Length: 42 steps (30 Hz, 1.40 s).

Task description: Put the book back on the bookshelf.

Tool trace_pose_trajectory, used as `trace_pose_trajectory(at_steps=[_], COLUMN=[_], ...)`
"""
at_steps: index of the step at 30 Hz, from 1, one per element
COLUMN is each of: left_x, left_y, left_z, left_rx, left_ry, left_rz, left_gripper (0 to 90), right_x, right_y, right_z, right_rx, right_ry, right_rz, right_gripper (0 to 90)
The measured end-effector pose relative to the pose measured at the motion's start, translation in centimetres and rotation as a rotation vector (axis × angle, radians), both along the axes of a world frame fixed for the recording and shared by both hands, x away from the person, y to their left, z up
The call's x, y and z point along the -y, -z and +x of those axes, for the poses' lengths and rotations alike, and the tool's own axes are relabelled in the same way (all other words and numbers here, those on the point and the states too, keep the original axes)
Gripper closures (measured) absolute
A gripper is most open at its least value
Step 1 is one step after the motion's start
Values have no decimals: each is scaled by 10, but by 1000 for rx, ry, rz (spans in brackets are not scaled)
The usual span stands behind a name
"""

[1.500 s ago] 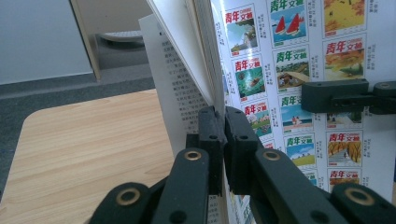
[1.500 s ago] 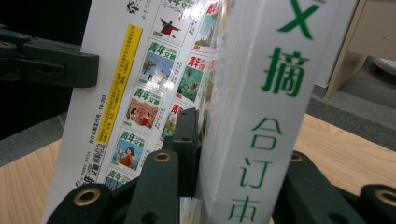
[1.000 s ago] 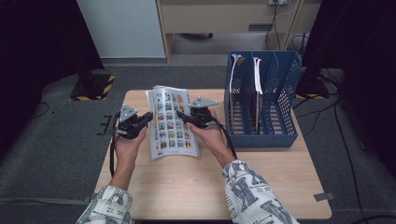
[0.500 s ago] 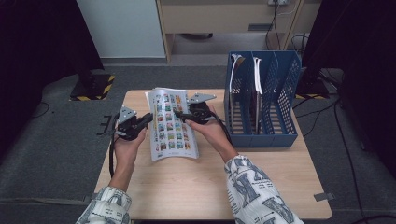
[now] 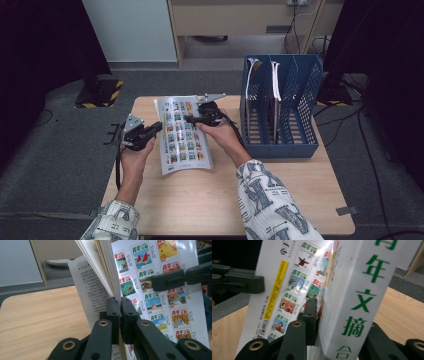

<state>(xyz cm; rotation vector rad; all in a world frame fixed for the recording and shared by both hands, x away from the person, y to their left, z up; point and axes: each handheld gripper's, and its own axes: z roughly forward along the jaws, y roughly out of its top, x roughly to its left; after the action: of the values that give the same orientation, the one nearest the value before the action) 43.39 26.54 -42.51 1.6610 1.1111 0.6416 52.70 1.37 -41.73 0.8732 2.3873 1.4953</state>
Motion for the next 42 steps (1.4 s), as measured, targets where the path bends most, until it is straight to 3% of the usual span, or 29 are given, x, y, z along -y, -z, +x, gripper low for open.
trace_pose_trajectory(at_steps=[4,9,12,15,18,23,29,34,42], left_x=[0,0,1,2,1,4,6,3,-3], left_y=[-4,-17,-18,-10,-5,-7,-6,-3,13], left_z=[4,9,9,6,2,-8,-17,-20,-22], left_rx=[6,29,29,19,35,57,74,66,53], left_ry=[-4,-14,-14,-14,-20,-5,6,-4,-32], left_rz=[-3,9,31,34,-8,13,4,-3,-12], left_gripper=[868,867,866,866,865,862,853,828,689], right_x=[1,5,10,16,20,30,39,43,49], right_y=[-1,-12,-16,-14,-10,-7,-5,-5,0], right_z=[-1,-5,-8,-13,-20,-31,-44,-51,-57], right_rx=[32,131,175,186,199,210,222,226,237], right_ry=[18,37,34,20,12,-3,-8,-22,-15], right_rz=[7,53,74,71,88,109,119,119,116], right_gripper=[709,722,730,734,738,737,737,737,738])
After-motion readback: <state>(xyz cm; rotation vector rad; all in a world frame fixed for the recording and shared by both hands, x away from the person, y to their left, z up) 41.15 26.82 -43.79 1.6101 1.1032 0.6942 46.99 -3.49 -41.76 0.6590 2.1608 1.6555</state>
